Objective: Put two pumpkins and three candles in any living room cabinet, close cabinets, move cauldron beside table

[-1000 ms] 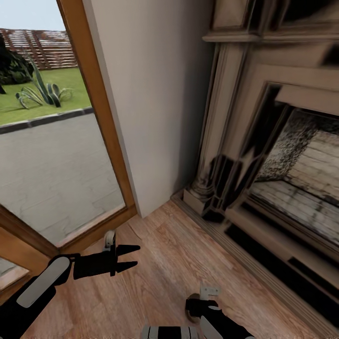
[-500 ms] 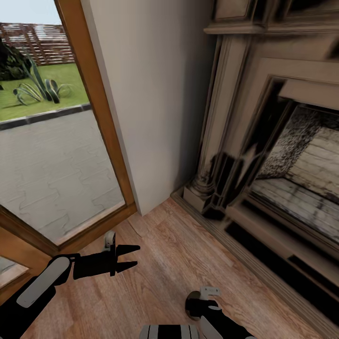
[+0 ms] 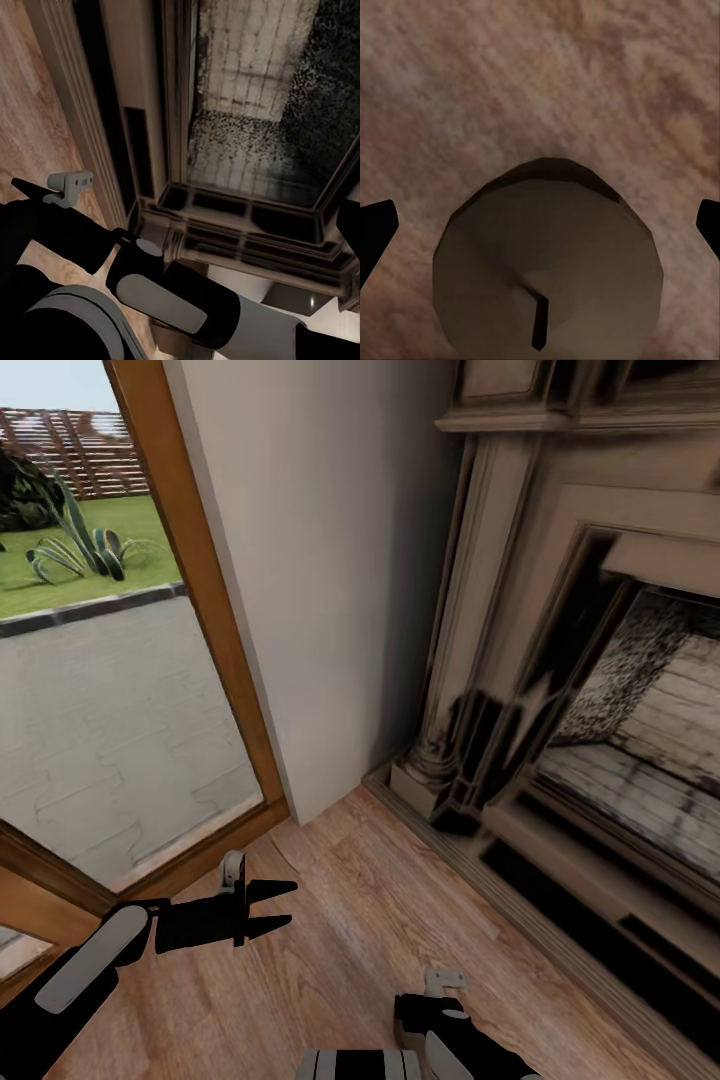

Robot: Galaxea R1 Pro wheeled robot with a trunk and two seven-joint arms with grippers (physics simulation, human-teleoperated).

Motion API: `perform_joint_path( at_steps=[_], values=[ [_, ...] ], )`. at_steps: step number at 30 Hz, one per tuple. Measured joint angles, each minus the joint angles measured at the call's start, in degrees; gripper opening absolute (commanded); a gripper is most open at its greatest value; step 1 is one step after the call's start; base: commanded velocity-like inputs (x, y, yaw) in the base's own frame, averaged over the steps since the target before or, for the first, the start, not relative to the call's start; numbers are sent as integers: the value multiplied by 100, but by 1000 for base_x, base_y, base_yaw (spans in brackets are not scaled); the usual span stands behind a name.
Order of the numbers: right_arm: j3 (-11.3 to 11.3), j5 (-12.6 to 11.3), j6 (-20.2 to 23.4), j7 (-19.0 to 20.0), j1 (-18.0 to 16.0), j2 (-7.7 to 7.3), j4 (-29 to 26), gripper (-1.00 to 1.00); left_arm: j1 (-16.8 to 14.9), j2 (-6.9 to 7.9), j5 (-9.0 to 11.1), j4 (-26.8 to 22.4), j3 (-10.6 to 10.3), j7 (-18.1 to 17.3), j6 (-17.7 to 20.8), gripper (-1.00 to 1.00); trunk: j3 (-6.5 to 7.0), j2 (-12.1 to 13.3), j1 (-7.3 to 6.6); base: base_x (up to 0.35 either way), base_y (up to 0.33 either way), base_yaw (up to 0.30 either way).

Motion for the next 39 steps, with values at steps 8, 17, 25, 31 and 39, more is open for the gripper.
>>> perform_joint_path(
  at_steps=[8,17,25,31,39],
  values=[
    [0,1,-1,0,0,0,-1,100,0,0,-4,-2,0,0,-1,100,-44,-2,5,0,0,0],
    [0,1,-1,-1,0,0,3,100,0,0,2,-9,0,0,0,100,-133,-8,15,0,0,0],
    [0,3,-1,-2,0,0,3,100,0,0,-9,-15,0,-1,-1,100,-243,-14,29,0,0,0],
    [1,12,-1,0,-1,1,0,100,0,0,-4,-15,0,-5,0,100,-266,-16,31,0,0,0],
    [0,5,-1,-3,0,0,3,100,0,0,-8,-16,0,-6,-1,100,-310,-19,36,0,0,0]
  ],
)
